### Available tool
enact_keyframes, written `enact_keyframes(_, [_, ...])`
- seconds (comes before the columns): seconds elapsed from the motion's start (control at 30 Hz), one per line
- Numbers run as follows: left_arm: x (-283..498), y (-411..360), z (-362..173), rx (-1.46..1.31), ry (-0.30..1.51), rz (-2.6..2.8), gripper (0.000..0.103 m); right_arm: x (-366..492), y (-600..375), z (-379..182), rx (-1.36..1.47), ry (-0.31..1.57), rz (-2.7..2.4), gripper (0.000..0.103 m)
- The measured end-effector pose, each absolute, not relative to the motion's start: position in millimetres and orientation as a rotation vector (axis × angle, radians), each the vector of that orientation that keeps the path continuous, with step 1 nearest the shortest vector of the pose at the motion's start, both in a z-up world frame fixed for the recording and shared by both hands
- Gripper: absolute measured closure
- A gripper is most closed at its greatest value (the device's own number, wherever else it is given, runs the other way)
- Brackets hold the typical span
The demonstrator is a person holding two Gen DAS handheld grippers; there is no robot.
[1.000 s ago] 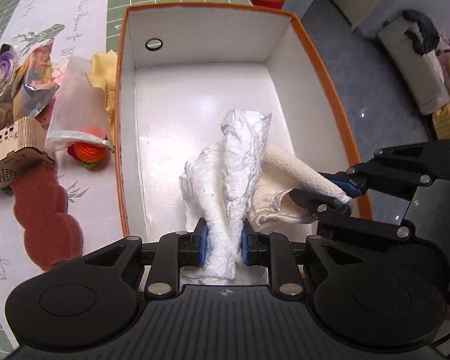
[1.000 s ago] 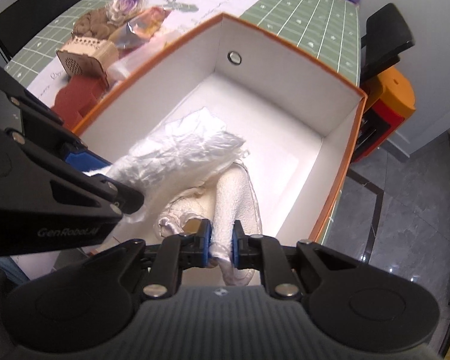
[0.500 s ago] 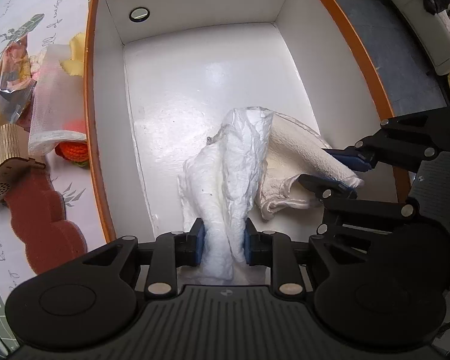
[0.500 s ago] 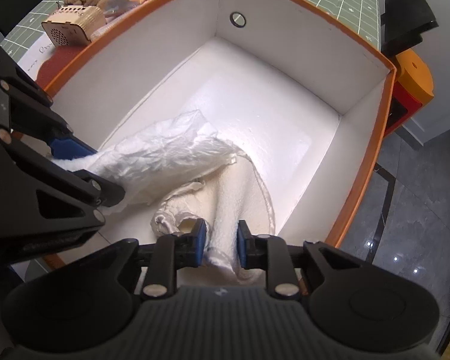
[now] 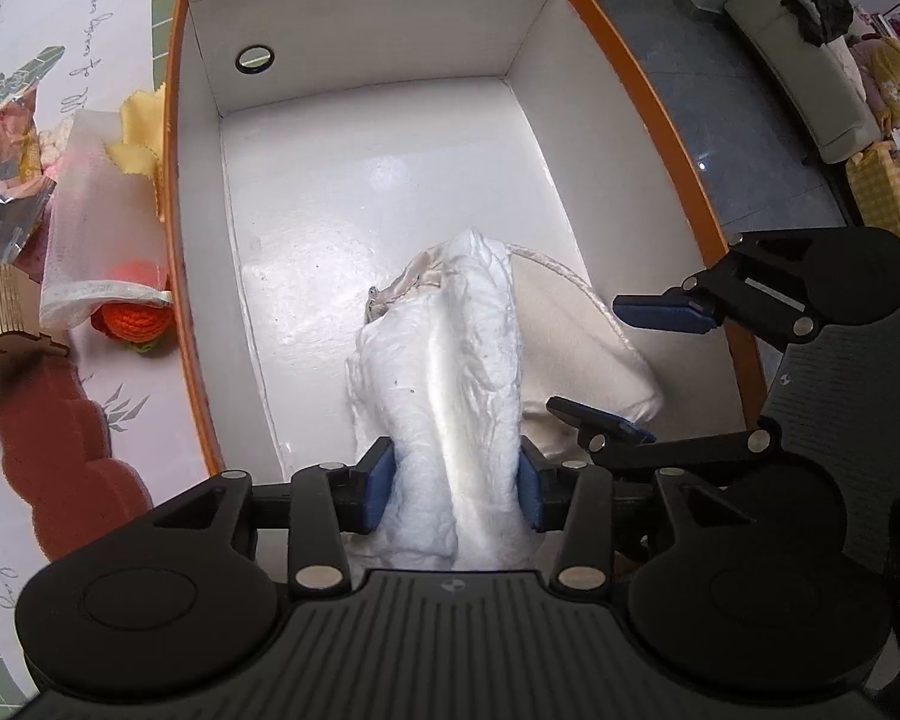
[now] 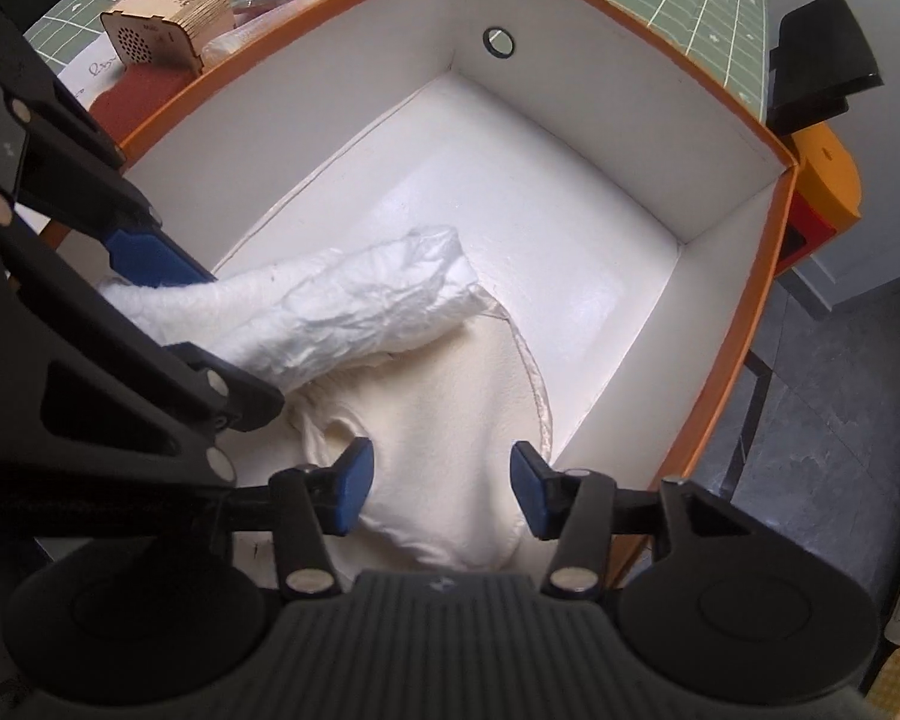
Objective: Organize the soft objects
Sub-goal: 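Lower both held items into the orange box and open both tools, then withdraw both tools from the orange box back over the table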
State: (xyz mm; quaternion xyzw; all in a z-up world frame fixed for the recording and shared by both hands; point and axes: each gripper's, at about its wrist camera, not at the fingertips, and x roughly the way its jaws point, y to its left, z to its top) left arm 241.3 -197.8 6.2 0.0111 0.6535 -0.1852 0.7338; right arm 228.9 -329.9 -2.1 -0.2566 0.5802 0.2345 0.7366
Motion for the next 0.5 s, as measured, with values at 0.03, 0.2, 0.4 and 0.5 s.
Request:
enact_keyframes(0.03, [240.3, -194.6, 10.0, 0.024, 1.419, -0.395, 0.028, 227.6, -330.0, 0.4, -0.567, 1.271, 0.510, 0.053])
enact_keyframes(0.2, [239.3, -176.8, 26.8, -0.025, 1.374, -0.408, 0.023, 223.4, -334.0, 18.7, -0.556, 1.245, 0.478, 0.053])
enact_keyframes(0.4, [229.4, -159.2, 38.7, -0.051, 1.339, -0.420, 0.023, 210.5, -326.7, 42.1, -0.551, 1.198, 0.463, 0.052])
enact_keyframes(0.5, [221.6, -144.5, 46.4, -0.094, 1.313, -0.449, 0.025, 203.3, -316.1, 53.9, -0.543, 1.161, 0.445, 0.052])
